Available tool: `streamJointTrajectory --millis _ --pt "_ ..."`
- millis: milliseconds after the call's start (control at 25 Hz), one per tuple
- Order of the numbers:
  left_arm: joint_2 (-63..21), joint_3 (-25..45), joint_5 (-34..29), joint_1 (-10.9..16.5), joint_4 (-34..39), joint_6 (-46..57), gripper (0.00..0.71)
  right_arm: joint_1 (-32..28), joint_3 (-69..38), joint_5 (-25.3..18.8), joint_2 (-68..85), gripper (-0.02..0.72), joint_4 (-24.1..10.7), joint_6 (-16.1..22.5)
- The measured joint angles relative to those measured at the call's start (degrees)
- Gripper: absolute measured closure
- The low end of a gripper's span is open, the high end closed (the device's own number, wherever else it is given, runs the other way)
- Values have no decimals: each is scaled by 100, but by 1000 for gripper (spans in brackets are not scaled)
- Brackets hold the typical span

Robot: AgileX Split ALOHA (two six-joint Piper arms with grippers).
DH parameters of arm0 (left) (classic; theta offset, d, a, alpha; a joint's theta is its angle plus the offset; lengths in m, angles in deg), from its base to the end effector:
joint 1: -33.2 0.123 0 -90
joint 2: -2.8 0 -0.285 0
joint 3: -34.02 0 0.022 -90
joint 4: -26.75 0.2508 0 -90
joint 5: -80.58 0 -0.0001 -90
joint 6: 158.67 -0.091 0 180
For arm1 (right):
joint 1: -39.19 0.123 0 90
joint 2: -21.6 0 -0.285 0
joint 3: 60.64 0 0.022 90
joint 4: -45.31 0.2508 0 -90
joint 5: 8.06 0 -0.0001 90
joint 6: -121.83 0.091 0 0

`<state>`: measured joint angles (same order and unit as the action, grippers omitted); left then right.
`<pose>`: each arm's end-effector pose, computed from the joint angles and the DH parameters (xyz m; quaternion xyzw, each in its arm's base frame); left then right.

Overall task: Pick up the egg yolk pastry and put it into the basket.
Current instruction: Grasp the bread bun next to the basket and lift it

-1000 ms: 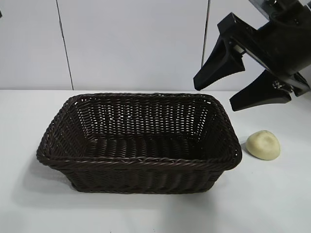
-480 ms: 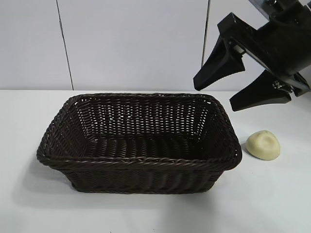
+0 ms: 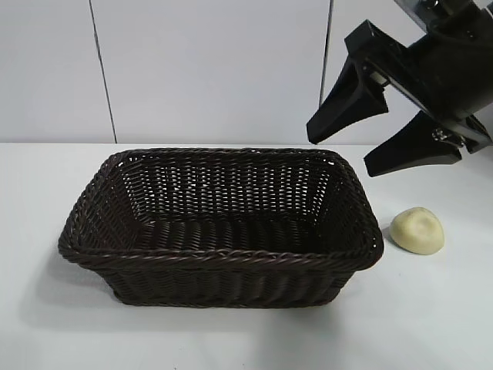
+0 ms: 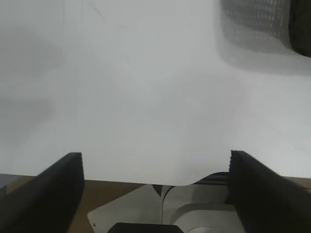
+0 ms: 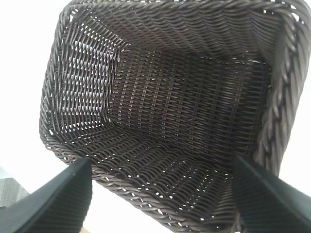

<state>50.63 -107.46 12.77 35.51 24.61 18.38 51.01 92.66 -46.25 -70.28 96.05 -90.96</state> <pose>0.0972 0.0008 0.2903 0.0024 0.9745 -0.0082 0.2242 0.2708 0.1012 0.2417 -0.0801 0.9238 0.2887 0.2384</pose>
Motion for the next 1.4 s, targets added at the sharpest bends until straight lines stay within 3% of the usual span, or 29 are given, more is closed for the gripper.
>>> streamJointTrajectory --millis 200,400,920,1200,1400 --pt "-1246 732 205 0 0 0 125 0 0 0 0 136 0 0" --pt "-1932 1096 338 0 0 0 125 0 0 0 0 136 0 0" --pt "-1991 1101 374 -5 -5 0 125 0 0 0 0 136 0 0" --pt "-1991 1101 374 -438 -9 0 126 0 0 -19 0 136 -7 0" --pt "-2403 1101 390 -466 -9 0 126 0 0 -30 0 136 -7 0"
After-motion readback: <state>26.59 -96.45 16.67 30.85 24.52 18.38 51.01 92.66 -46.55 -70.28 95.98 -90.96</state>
